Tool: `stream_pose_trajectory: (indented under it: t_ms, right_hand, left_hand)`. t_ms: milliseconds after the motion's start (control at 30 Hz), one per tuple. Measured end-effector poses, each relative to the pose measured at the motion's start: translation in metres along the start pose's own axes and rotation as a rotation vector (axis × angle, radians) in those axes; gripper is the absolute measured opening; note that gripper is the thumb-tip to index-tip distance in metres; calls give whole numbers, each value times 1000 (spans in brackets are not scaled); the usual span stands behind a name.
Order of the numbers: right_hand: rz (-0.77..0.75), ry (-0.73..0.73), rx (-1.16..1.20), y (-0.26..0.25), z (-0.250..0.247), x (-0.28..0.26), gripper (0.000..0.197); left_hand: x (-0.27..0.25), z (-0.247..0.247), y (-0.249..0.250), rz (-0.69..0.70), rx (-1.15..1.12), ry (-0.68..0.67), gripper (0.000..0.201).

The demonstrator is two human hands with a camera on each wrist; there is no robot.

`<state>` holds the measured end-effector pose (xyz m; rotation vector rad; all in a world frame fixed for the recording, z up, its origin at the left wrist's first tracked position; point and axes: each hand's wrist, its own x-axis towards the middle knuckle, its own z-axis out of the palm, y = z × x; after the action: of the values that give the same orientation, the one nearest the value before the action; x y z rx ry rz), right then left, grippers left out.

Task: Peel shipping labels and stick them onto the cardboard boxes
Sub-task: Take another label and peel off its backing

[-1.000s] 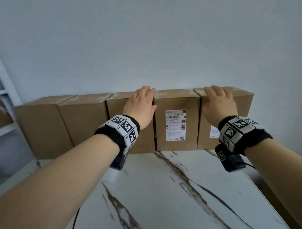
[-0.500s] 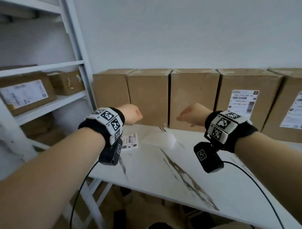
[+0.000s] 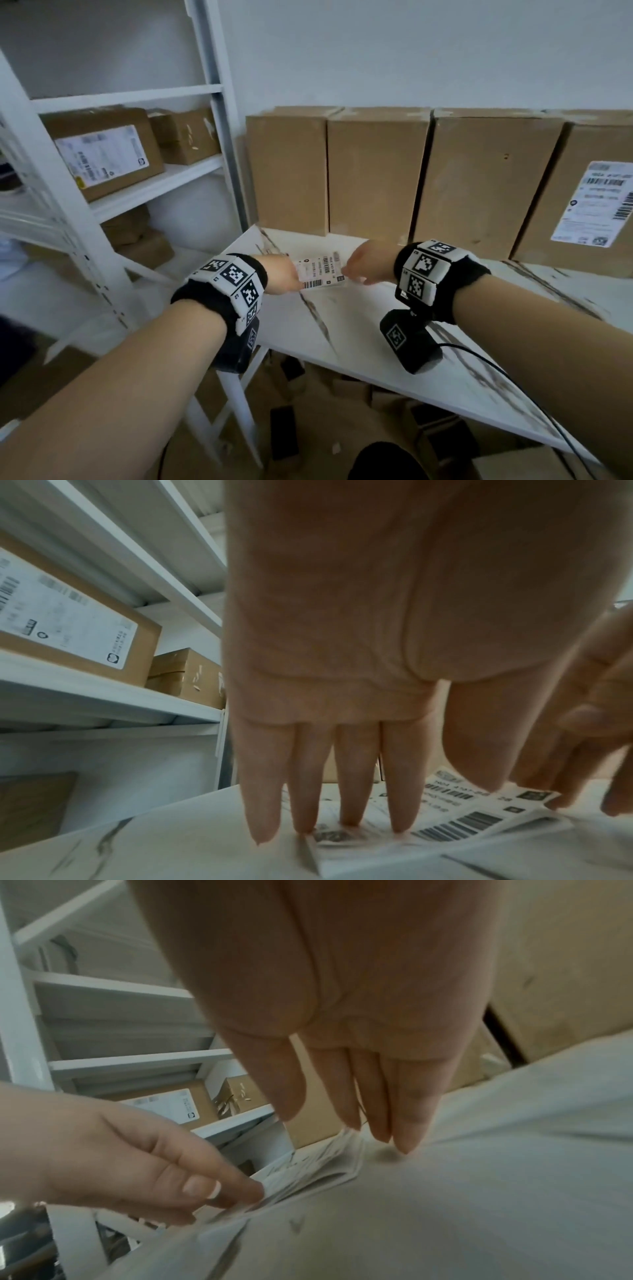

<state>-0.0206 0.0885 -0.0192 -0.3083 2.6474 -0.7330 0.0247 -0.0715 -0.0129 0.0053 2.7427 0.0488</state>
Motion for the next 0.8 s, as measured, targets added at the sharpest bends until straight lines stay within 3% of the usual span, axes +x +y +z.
stream_pose_trajectory:
  t_ms: [200,433,533,667,733,800]
  right_hand:
    - [127,6,357,-12,10,16,14]
    - [183,24,364,-5,8,13,17]
    - [170,-1,427,1,7,8,9]
    - [131,-10,533,10,3,-1,14]
    - [112,8,513,12,2,-6,14]
    - [92,32,488,15,2,-9,14]
  left_hand:
    - [-1,8,-6,46,-19,-2,43]
    - [1,7,-9,61,-80,11,43]
    - [1,5,-7,68,-90,30,41]
    - [5,6,-1,63,-148,228,36]
    - [9,7,4,74,-254,365,38]
    - [11,6,11,113,-382,418,40]
